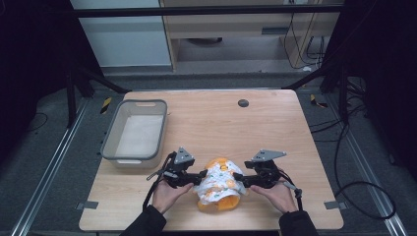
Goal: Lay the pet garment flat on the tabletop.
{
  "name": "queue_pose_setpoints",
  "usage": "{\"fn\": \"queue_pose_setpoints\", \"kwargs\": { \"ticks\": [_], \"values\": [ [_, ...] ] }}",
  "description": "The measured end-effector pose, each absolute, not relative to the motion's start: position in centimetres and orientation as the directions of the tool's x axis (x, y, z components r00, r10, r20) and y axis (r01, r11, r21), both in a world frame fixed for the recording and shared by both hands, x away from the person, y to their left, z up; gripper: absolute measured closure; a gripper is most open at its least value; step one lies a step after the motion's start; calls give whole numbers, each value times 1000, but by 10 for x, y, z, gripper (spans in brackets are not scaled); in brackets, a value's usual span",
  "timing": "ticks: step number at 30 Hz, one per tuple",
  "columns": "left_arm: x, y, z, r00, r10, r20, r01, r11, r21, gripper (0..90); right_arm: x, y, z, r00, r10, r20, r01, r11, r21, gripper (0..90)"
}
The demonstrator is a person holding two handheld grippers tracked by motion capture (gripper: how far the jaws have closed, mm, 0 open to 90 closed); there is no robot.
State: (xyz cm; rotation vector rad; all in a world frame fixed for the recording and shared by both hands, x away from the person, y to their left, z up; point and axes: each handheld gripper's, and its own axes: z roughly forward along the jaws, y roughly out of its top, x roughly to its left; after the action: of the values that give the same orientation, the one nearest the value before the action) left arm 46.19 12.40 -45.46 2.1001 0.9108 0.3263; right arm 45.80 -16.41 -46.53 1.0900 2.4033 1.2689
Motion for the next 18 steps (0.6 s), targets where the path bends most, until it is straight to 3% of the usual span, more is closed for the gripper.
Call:
{"fn": "queue_pose_setpoints", "kwargs": {
  "ticks": [3,13,16,17,18],
  "values": [
    [460,118,-461,720,690,-69,494,-442,749,344,458,-161,-468,-713,685,151,515,366,775,381],
    [461,113,-475,740,666,-98,511,-461,725,420,456,-156,-475,-748,638,185,525,397,753,605],
    [460,110,-479,747,656,-110,519,-472,712,515,456,-152,-477,-759,627,176,523,425,739,701],
    [460,109,-480,748,651,-127,530,-471,705,590,455,-149,-478,-767,622,160,517,450,728,761],
    [460,109,-480,748,651,-127,530,-471,705,626,455,-149,-478,-767,622,160,517,450,728,761]
  ]
}}
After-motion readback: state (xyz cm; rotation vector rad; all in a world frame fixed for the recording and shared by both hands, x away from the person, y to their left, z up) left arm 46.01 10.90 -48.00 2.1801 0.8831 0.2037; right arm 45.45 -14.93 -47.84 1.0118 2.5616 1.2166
